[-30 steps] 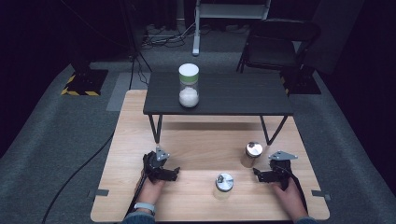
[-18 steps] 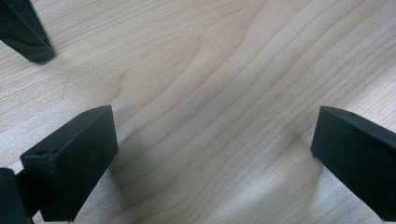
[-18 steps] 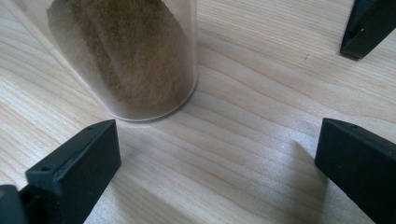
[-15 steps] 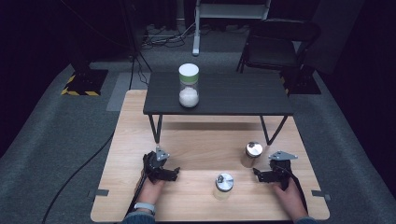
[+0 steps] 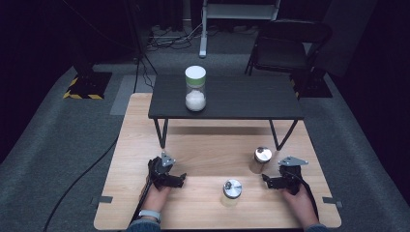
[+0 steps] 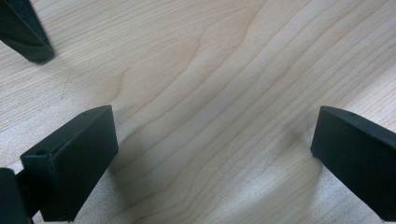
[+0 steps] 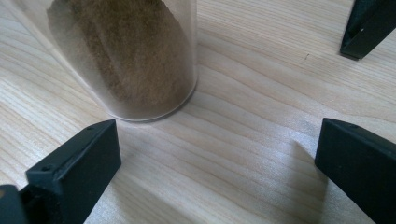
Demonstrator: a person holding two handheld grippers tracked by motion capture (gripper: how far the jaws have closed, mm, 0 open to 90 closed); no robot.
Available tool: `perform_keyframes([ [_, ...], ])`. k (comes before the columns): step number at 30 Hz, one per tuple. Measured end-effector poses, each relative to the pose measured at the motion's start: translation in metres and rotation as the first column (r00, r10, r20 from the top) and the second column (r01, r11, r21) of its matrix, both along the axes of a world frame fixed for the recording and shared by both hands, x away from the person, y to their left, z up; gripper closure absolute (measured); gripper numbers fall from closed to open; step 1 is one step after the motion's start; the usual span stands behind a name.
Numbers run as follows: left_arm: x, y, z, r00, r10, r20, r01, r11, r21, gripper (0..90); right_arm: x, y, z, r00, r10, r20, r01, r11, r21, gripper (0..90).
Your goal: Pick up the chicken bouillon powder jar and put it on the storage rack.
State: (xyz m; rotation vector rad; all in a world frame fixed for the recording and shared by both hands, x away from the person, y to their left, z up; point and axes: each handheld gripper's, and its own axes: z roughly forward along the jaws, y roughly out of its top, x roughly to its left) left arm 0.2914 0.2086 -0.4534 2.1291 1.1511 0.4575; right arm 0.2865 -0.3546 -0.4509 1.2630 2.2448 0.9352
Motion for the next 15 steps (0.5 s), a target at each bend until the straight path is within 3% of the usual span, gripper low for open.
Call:
perform_keyframes([
  [15,0.0001,0.0000,0.0000,1.0000,0.000,0.000,0.000,1.0000,0.000,0.4,-0.0019,0.0002,0.0003,1.0000,-0.008,-0.001,0.008,1.000,-0.002,0.3],
])
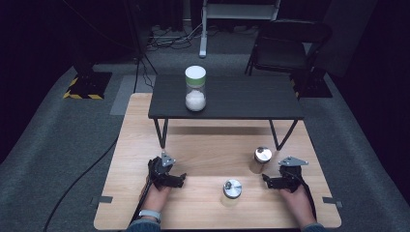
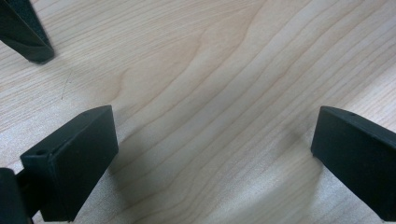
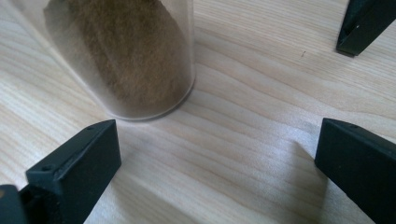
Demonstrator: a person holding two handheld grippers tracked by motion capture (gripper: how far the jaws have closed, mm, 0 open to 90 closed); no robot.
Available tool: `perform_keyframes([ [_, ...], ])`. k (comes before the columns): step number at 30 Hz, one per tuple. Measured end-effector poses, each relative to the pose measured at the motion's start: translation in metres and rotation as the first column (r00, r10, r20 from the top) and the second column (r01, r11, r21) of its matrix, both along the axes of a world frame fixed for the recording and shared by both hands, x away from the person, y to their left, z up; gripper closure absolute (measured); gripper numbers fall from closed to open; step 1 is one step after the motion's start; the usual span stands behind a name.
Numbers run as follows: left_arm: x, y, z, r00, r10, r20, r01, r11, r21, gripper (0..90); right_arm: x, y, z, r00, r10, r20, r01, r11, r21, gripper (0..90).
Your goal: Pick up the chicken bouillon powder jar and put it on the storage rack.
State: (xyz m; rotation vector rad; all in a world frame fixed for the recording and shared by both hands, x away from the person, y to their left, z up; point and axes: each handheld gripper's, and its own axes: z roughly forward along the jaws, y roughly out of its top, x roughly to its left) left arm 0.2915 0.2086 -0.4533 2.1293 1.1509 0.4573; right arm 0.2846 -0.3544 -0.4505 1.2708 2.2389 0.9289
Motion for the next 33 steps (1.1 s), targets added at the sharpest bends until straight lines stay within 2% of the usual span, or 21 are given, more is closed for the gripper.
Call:
perform_keyframes([
  [4,0.000,0.000,0.000,1.0000,0.000,0.000,0.000,1.0000,0.000,0.4,-0.005,-0.006,0.001,0.9998,0.008,0.016,-0.008,1.000,0.014,1.6],
  [6,0.000,0.000,0.000,1.0000,0.000,0.000,0.000,1.0000,0.000,0.4,-0.019,-0.011,0.003,0.9959,0.009,0.090,-0.013,0.999,0.043,2.1],
  [7,0.000,0.000,0.000,1.0000,0.000,0.000,0.000,1.0000,0.000,0.4,-0.019,-0.011,0.003,0.9959,0.009,0.090,-0.013,0.999,0.043,2.1],
  [11,0.000,0.000,0.000,1.0000,0.000,0.000,0.000,1.0000,0.000,0.4,-0.038,-0.015,0.006,0.9804,0.001,0.197,-0.018,0.996,0.082,2.1],
  [13,0.000,0.000,0.000,1.0000,0.000,0.000,0.000,1.0000,0.000,0.4,-0.050,-0.017,0.006,0.9633,-0.008,0.268,-0.021,0.994,0.104,2.1],
  [15,0.000,0.000,0.000,1.0000,0.000,0.000,0.000,1.0000,0.000,0.4,-0.066,-0.019,0.006,0.9284,-0.018,0.371,-0.029,0.992,0.119,2.1],
  [16,0.000,0.000,0.000,1.0000,-0.001,0.000,0.001,1.0000,0.000,0.4,-0.072,-0.021,0.006,0.9099,-0.022,0.414,-0.035,0.991,0.130,2.1],
  [17,0.000,0.000,0.000,1.0000,0.000,0.000,0.000,1.0000,0.000,0.4,-0.077,-0.024,0.007,0.8960,-0.028,0.443,-0.042,0.988,0.147,2.1],
  [18,0.000,0.000,0.000,1.0000,0.000,0.000,0.000,1.0000,0.000,0.4,-0.080,-0.027,0.008,0.8867,-0.035,0.461,-0.049,0.984,0.169,2.1],
  [20,0.000,0.000,0.000,1.0000,0.000,0.000,0.000,1.0000,0.000,0.4,-0.085,-0.032,0.008,0.8735,-0.049,0.484,-0.060,0.977,0.206,2.1],
  [24,0.000,0.000,0.000,1.0000,0.000,0.000,0.000,1.0000,0.001,0.4,-0.088,-0.039,0.010,0.8630,-0.051,0.503,-0.074,0.972,0.225,2.1],
  [33,0.000,0.000,0.000,1.0000,0.000,0.000,0.000,1.0000,0.001,0.4,-0.087,-0.043,0.010,0.8692,-0.064,0.490,-0.065,0.968,0.241,2.1],
])
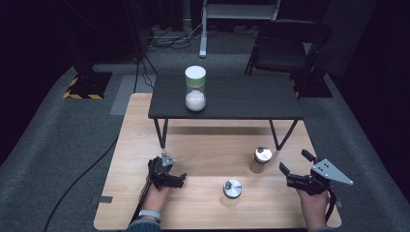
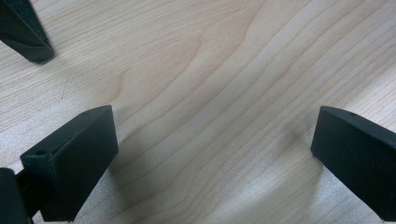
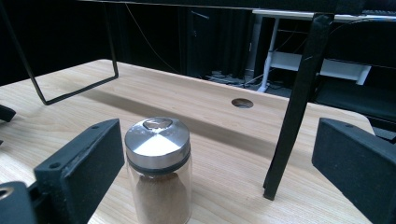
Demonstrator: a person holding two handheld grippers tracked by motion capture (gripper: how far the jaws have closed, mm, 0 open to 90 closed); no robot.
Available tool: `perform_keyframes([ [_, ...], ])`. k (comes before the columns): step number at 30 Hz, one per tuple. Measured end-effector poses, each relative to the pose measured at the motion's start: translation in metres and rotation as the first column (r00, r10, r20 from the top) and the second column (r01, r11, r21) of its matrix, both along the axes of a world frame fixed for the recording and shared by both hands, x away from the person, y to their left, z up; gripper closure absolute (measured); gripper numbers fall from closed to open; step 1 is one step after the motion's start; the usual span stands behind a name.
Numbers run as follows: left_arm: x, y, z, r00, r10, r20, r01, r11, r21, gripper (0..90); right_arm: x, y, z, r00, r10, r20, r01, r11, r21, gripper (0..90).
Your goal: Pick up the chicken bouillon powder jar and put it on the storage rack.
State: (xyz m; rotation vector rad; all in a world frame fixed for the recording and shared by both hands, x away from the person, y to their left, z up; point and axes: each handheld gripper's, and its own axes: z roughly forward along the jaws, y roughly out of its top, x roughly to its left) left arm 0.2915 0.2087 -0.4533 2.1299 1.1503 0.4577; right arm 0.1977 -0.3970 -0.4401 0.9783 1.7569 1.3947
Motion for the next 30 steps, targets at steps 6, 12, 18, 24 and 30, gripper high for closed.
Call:
perform_keyframes([
  [6,0.000,0.000,0.000,1.0000,0.000,0.000,0.000,1.0000,0.000,0.4,0.001,0.001,0.000,0.9999,0.016,-0.003,-0.016,1.000,0.001,2.1],
  [12,0.000,0.000,0.000,1.0000,0.000,0.000,0.000,1.0000,-0.001,0.4,0.000,0.008,0.000,0.9987,0.050,-0.001,-0.050,0.999,0.004,2.1],
  [18,0.000,0.000,0.000,1.0000,0.000,0.000,0.000,1.0000,-0.001,0.4,-0.003,0.022,0.001,0.9929,0.119,0.001,-0.119,0.993,-0.005,2.0],
  [24,0.000,0.000,0.000,1.0000,0.000,0.000,0.000,1.0000,0.000,0.4,-0.006,0.036,0.001,0.9811,0.193,0.011,-0.193,0.981,0.007,2.1],
  [30,0.000,0.000,0.000,1.0000,0.000,0.000,0.000,1.0000,-0.001,0.4,-0.011,0.053,0.001,0.9604,0.278,0.020,-0.278,0.961,0.007,2.1],
])
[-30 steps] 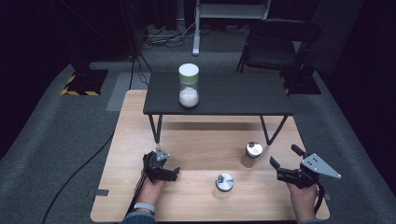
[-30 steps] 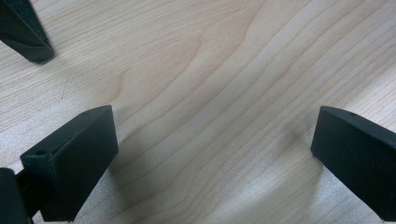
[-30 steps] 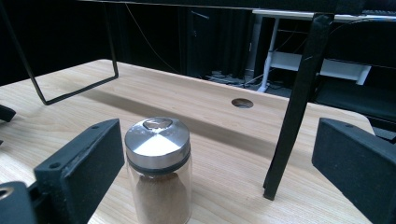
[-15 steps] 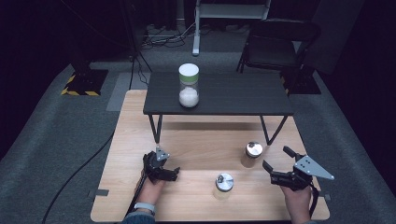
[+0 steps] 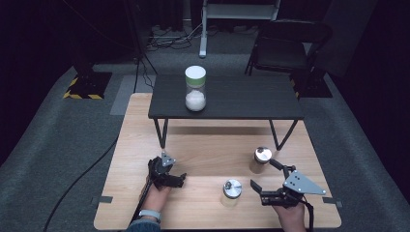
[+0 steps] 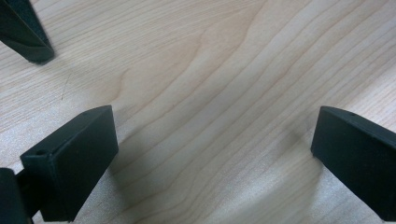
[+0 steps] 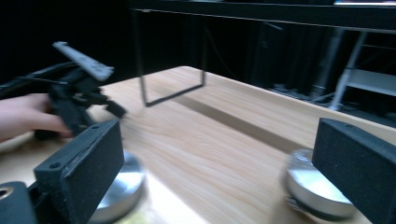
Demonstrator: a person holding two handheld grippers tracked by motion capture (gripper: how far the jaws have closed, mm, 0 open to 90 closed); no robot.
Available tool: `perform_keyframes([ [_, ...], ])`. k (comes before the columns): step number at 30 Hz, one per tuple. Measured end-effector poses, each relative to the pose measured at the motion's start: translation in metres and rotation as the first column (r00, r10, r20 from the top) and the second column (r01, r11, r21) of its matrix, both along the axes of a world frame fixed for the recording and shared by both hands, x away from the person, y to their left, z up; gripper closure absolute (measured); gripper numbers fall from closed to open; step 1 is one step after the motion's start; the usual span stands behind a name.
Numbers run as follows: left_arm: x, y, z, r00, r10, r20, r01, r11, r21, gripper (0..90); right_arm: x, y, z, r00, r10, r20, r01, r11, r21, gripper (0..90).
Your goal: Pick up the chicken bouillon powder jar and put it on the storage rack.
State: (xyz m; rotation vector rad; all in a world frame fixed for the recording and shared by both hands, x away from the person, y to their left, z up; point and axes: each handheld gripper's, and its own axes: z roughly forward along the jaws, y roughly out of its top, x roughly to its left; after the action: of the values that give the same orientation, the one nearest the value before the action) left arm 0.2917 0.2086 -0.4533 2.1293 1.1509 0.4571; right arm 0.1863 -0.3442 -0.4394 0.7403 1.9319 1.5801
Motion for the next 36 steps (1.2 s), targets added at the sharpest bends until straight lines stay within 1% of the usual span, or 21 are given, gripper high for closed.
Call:
perform_keyframes([
  [4,0.000,0.000,0.000,1.0000,0.000,0.000,0.000,1.0000,0.001,0.4,-0.002,0.011,-0.001,0.9984,0.057,-0.001,-0.057,0.998,-0.001,2.1],
  [7,0.000,0.000,0.000,1.0000,0.000,0.000,0.000,1.0000,0.000,0.4,-0.002,0.019,-0.001,0.9952,0.098,-0.008,-0.098,0.995,0.000,2.1],
  [11,0.000,0.000,0.000,1.0000,0.000,0.000,0.000,1.0000,0.000,0.4,-0.004,0.027,-0.003,0.9905,0.137,-0.015,-0.137,0.991,0.010,2.1],
  [14,0.000,0.000,0.000,1.0000,0.001,-0.001,-0.001,1.0000,-0.002,0.4,-0.006,0.032,-0.003,0.9865,0.163,-0.012,-0.163,0.986,0.013,2.1],
  [17,0.000,0.000,0.000,1.0000,0.001,-0.001,-0.001,1.0000,-0.002,0.4,-0.006,0.034,-0.003,0.9839,0.178,-0.014,-0.178,0.984,0.013,2.1],
  [22,0.000,0.000,0.000,1.0000,0.000,0.000,0.000,1.0000,0.000,0.4,-0.004,0.034,-0.004,0.9847,0.173,-0.021,-0.173,0.985,0.012,1.6],
  [26,0.000,0.000,0.000,1.0000,0.001,0.000,-0.001,1.0000,-0.001,0.4,-0.002,0.037,-0.007,0.9843,0.174,-0.030,-0.174,0.985,-0.004,1.5],
  [33,0.000,0.000,0.000,1.0000,0.000,0.000,0.000,1.0000,0.000,0.4,0.006,0.043,-0.016,0.9831,0.159,-0.090,-0.162,0.987,-0.023,2.1],
  [34,0.000,0.000,0.000,1.0000,0.000,0.000,0.000,1.0000,0.000,0.4,0.007,0.044,-0.017,0.9831,0.152,-0.102,-0.155,0.988,-0.025,2.4],
  [36,0.000,0.000,0.000,1.0000,0.000,0.000,0.000,1.0000,0.000,0.4,0.008,0.047,-0.020,0.9833,0.127,-0.130,-0.132,0.991,-0.028,6.1],
])
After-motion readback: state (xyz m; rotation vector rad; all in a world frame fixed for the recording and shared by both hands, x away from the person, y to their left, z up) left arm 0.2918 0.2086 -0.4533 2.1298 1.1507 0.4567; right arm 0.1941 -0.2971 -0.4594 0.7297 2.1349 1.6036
